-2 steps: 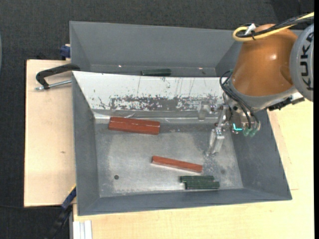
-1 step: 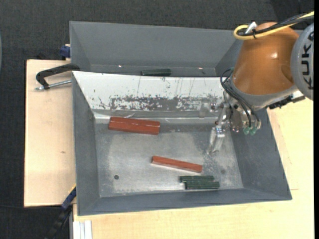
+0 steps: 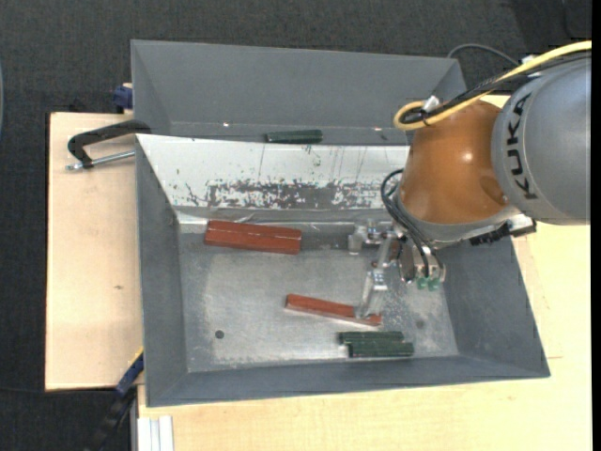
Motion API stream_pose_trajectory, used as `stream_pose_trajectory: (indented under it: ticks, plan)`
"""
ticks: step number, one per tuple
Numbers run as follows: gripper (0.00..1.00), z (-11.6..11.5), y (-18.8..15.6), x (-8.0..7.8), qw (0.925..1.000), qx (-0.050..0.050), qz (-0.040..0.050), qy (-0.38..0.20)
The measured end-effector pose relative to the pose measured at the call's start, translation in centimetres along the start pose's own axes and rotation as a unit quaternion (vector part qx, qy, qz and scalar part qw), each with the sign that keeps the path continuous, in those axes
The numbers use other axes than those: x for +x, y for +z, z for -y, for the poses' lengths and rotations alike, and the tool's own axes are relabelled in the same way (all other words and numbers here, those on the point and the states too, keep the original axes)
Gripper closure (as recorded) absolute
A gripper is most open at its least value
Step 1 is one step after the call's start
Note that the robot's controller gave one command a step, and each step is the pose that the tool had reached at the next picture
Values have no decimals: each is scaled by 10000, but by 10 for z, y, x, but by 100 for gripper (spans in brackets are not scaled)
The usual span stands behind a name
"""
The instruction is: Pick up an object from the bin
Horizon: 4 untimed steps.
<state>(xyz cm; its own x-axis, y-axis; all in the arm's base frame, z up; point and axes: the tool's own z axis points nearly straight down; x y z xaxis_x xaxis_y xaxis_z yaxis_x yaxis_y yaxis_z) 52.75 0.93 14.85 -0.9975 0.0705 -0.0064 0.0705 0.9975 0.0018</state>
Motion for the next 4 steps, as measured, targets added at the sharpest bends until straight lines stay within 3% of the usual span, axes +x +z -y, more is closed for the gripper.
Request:
stream_pose_trajectory:
  ticks: [1,2,3,4]
  plan:
    - [0,-42,82,31,10000,3,-73,-45]
    - [0,-1,78,20,9999,8,-15,133]
    - [0,-43,82,30,10000,2,-32,-50]
    - [100,-1,77,19,9999,4,-13,135]
